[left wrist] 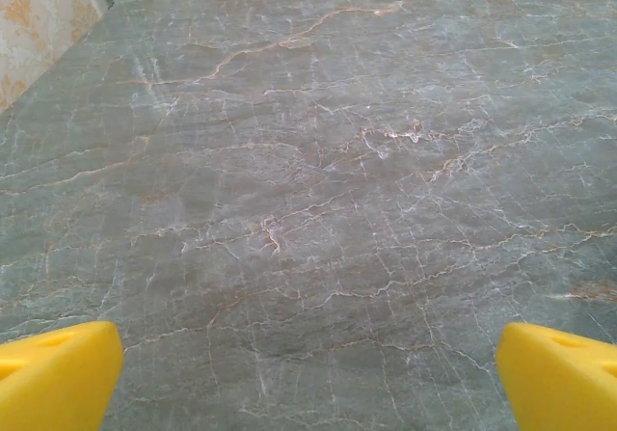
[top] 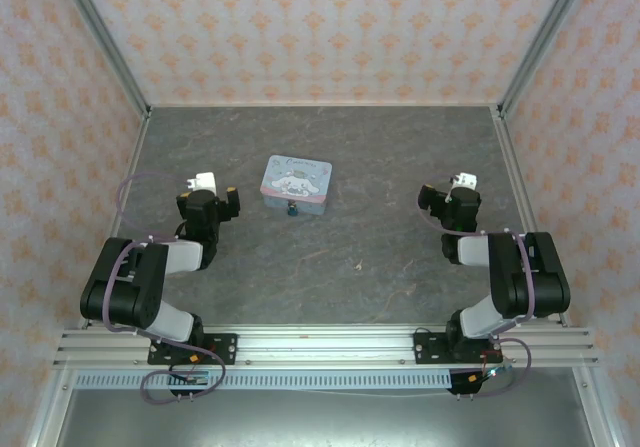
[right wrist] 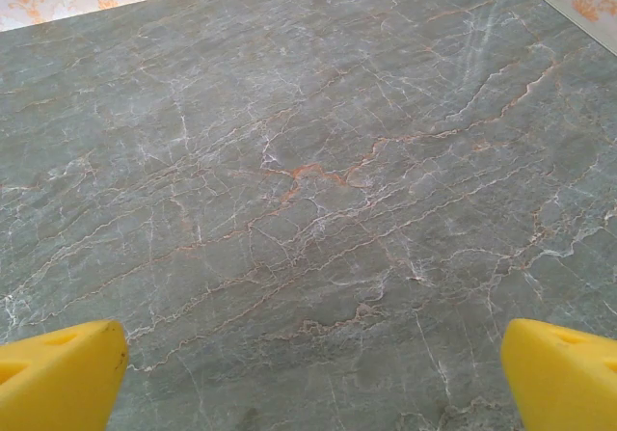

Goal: Unlock the padlock with the key

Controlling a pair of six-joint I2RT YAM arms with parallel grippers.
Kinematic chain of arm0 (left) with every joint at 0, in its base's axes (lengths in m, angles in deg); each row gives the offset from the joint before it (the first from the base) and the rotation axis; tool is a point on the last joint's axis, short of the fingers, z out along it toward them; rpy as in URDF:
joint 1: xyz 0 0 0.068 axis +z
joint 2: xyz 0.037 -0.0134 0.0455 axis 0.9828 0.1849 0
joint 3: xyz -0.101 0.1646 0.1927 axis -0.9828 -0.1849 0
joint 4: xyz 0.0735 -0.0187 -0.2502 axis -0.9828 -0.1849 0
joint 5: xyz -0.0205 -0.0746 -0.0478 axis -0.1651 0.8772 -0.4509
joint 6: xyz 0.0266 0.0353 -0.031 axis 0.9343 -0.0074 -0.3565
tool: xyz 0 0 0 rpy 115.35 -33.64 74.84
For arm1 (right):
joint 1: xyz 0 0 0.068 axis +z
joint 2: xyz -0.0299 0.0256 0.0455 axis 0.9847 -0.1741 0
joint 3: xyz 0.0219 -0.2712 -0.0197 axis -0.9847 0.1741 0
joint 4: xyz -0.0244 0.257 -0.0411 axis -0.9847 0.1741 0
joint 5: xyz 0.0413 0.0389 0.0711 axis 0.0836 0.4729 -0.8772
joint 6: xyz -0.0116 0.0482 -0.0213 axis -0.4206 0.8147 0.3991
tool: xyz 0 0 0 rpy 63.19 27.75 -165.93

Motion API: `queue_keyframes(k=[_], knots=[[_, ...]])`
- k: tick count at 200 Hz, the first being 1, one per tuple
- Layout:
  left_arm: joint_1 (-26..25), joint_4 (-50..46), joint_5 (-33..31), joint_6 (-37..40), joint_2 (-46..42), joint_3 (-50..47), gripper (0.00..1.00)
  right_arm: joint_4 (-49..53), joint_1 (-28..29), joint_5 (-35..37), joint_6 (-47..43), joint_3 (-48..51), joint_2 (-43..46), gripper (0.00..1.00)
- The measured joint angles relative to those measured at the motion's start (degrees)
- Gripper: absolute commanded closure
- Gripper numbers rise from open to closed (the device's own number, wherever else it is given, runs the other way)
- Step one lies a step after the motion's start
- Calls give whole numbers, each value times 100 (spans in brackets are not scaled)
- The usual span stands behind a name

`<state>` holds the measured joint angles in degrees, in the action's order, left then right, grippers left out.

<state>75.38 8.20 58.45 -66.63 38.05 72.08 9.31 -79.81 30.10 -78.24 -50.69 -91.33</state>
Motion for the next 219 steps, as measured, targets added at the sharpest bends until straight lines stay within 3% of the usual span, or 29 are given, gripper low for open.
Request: queue_keyframes(k=[191,219], knots=[[0,-7,-39,-2,0,2,0,0,0,2,-2,0,0,2],[2,-428,-243,-20,-361,83,0,323,0,26,7,-7,310,4]])
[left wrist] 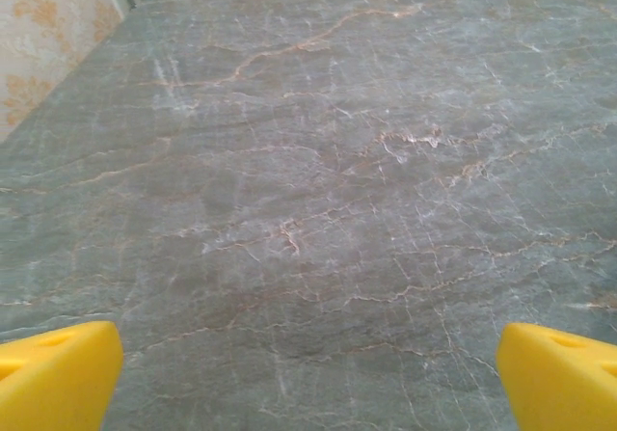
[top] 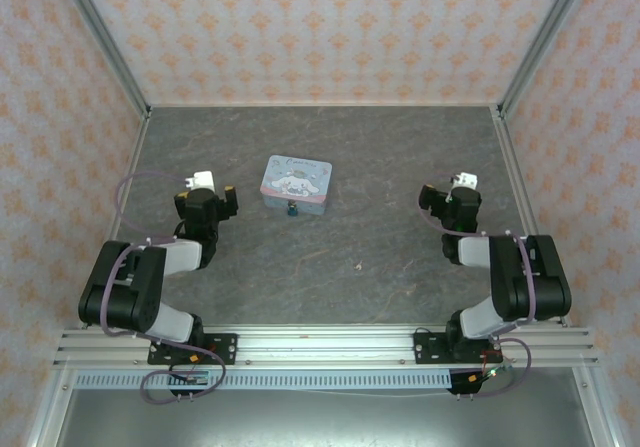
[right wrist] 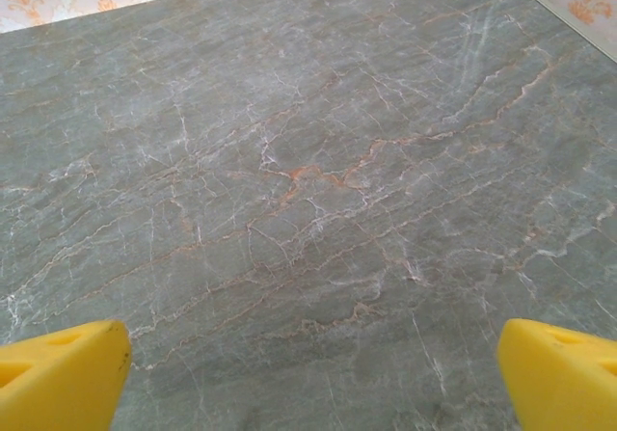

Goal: Unlock the padlock with the key

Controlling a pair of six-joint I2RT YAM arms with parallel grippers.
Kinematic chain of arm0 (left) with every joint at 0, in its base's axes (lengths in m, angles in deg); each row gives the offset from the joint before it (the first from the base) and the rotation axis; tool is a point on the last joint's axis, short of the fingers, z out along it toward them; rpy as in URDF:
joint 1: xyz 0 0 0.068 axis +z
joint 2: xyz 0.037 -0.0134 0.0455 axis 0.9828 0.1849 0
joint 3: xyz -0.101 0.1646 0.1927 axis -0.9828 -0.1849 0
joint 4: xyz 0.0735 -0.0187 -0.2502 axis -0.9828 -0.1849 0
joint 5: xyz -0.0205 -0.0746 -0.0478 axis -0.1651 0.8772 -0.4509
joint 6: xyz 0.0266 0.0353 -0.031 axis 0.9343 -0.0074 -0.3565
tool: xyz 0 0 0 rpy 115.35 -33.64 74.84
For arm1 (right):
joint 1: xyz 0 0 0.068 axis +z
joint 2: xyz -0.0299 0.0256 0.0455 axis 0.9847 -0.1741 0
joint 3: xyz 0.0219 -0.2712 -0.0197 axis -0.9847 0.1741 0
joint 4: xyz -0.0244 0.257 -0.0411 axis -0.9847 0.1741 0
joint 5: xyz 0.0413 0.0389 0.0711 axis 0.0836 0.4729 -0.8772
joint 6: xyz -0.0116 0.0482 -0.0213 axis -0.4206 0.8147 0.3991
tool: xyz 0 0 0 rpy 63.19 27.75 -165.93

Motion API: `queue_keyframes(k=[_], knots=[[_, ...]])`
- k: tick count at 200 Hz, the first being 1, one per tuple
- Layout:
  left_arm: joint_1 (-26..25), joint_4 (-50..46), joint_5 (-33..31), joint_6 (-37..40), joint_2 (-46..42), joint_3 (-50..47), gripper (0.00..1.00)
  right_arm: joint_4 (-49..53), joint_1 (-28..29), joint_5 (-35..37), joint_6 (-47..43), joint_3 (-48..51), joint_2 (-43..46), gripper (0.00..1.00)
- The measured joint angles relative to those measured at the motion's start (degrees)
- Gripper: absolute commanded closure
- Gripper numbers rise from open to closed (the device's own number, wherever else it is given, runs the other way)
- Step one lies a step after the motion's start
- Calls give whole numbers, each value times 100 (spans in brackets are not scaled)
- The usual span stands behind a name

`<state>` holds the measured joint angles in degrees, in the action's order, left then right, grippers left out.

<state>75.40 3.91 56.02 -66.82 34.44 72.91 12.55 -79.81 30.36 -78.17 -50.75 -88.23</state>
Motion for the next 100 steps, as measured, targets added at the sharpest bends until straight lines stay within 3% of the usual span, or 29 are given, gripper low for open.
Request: queue_keyframes(k=[35,56,100], knots=[[0,-1233,-94,-297,-1539,332,0,1456,7,-120,195,-511,1172,4],[0,-2092,63,-802,-2249,785,0,2483,136,-236,476,-1080,1690,13],[-42,-3453,1167,-2221,-2719,1130,0,4546,1224,-610,1239,-1604,2061,26]])
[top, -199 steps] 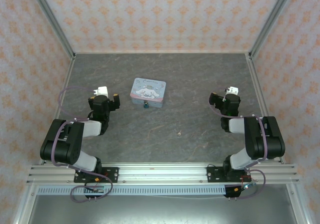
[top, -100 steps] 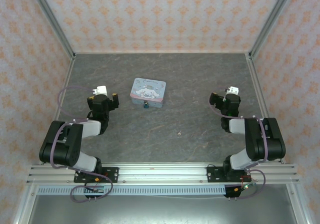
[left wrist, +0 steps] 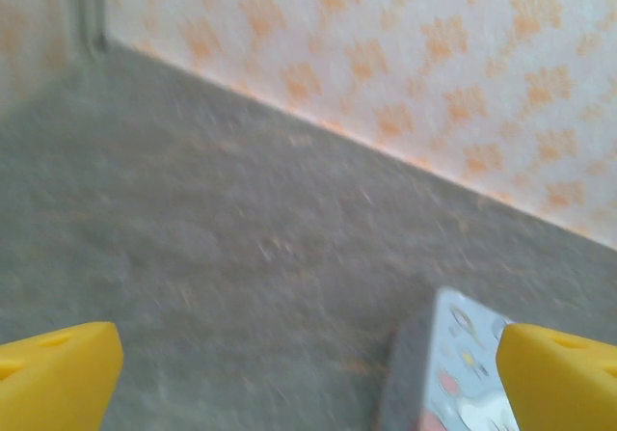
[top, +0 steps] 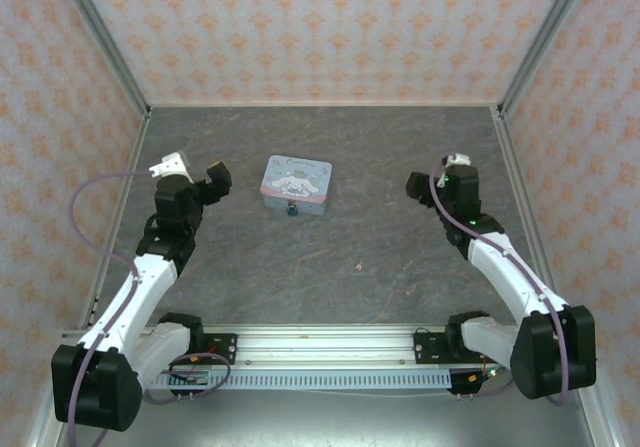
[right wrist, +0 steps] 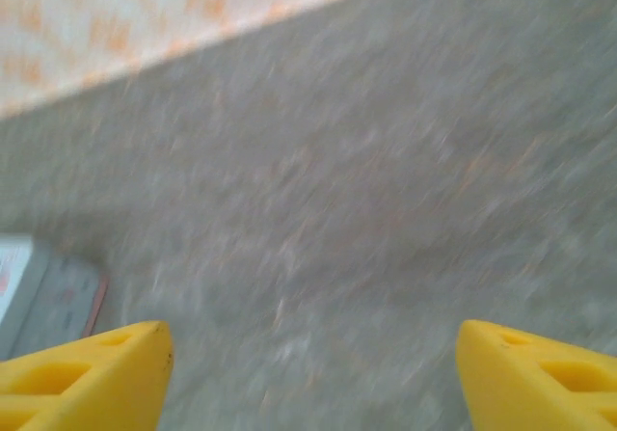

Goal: Unlock the padlock with the key

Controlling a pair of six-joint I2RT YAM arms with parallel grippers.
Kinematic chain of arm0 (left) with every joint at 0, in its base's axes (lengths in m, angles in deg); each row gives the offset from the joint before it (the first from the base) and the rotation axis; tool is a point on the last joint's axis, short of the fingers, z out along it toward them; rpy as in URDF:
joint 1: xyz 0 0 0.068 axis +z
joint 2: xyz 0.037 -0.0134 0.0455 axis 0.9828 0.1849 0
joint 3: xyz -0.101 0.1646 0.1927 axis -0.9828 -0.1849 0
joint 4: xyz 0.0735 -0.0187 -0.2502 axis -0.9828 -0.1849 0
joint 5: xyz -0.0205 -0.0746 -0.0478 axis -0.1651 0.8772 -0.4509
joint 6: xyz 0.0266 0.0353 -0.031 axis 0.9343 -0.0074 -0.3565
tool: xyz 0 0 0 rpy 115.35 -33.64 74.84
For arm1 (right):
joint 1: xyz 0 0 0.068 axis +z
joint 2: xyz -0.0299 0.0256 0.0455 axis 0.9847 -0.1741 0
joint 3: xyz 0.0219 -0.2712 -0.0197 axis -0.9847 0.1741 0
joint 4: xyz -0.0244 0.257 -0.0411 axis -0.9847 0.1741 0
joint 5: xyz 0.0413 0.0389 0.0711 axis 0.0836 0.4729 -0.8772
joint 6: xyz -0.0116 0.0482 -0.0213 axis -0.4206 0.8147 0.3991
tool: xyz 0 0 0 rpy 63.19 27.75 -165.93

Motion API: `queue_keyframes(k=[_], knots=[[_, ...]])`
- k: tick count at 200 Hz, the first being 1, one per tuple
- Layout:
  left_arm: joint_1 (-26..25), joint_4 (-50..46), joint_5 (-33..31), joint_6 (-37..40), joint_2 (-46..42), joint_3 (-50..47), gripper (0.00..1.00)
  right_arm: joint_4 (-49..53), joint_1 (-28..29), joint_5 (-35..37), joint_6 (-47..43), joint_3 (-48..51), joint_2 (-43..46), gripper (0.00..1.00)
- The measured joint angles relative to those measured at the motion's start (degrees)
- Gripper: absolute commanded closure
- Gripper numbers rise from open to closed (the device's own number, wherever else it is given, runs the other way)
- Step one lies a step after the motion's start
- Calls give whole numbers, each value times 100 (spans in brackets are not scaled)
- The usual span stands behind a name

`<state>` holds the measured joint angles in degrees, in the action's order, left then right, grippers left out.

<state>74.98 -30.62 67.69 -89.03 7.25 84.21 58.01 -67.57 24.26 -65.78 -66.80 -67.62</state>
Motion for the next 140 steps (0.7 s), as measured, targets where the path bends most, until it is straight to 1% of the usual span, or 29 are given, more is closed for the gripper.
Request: queue_keyframes(k=[11,22,42,54,70,102,118,140], knots=[[-166,-195,201,-304,-2,-44,0,470,378,-15,195,-17,-44,27],[-437,-337,334,-535,-2,-98,0,979,896,-31,391,-61,-136,28],[-966,-457,509,-859,2,-170,0,1698,1751,-44,697,-232,-431,32],[-1143,-461,588,-997,17,-190,0,2074,2190,-15,876,-400,-686,35],[-1215,-461,605,-1095,96,-190,0,2500,2706,74,1106,-686,-1097,37],[-1215,-577,553,-1102,151,-186,0,3058,3451,243,1335,-1290,-1982,45],[-1215,-643,535,-1082,151,-173,0,3228,3650,291,1392,-1569,-2433,49],[-1215,-688,483,-1067,140,-166,0,3392,3781,334,1425,-1843,-2920,52]])
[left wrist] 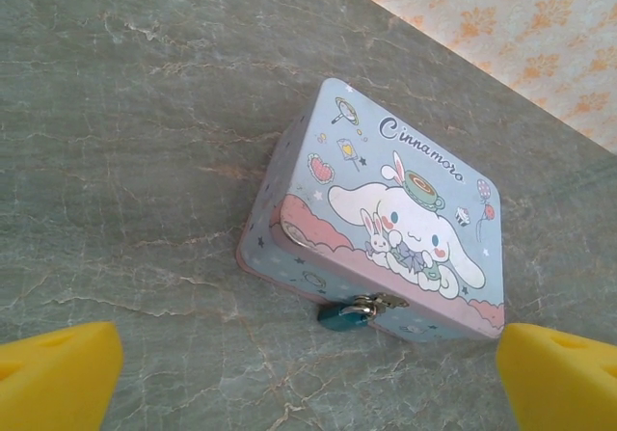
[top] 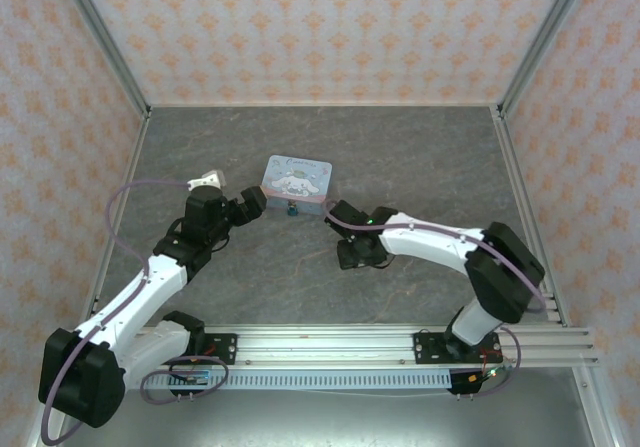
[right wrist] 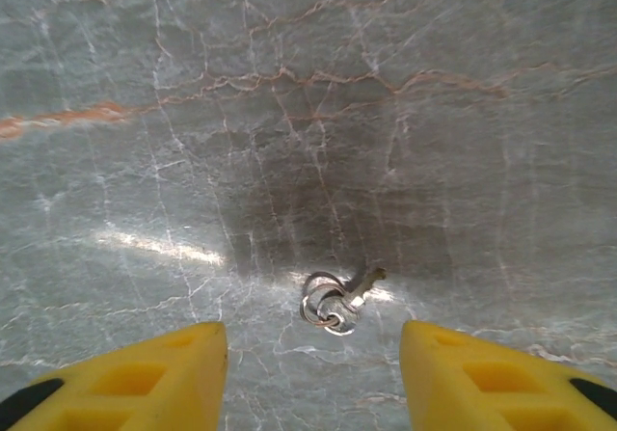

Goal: Unlock the padlock with the key

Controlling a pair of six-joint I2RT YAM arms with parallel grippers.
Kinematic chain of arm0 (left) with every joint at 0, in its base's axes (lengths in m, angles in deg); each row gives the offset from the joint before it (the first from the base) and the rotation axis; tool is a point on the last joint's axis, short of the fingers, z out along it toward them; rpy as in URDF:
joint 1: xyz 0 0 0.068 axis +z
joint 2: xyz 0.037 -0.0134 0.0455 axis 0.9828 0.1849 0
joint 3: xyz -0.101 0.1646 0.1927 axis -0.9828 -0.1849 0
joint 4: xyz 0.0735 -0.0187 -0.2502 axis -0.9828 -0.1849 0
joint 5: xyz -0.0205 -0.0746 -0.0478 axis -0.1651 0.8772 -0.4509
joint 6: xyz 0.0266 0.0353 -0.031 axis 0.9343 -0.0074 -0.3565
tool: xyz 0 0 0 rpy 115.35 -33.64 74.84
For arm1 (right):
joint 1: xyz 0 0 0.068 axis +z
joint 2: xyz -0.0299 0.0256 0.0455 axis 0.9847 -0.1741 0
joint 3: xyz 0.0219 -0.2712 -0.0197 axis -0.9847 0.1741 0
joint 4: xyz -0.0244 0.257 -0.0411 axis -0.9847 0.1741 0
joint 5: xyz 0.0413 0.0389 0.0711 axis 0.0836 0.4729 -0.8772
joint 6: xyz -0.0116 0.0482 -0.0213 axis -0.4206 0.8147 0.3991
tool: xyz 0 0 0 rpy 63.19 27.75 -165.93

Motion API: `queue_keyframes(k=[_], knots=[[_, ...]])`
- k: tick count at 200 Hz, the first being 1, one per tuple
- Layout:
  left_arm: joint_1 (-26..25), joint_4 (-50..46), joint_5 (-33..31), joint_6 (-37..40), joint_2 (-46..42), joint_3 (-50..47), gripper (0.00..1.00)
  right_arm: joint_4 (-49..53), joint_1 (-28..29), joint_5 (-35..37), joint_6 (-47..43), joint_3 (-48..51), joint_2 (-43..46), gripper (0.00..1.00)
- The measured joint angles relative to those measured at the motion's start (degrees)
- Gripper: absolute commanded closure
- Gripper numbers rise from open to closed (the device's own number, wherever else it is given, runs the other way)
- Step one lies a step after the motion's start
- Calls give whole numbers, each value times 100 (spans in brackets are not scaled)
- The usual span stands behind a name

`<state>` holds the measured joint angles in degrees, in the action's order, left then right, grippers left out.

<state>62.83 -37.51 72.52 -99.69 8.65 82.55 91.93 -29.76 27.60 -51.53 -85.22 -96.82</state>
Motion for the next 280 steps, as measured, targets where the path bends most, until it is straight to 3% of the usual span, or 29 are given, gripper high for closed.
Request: queue_keyframes(k=[179,223,280], knots=[[0,-291,-249,138,-44,85,0,341,151,177,87,-308,-798,68],[0,-389,-260,155,-105,111,0,315,184,175,90,-323,-824,77],[0,-459,-350,157,-118,184,0,313,188,289,90,-319,-710,97]])
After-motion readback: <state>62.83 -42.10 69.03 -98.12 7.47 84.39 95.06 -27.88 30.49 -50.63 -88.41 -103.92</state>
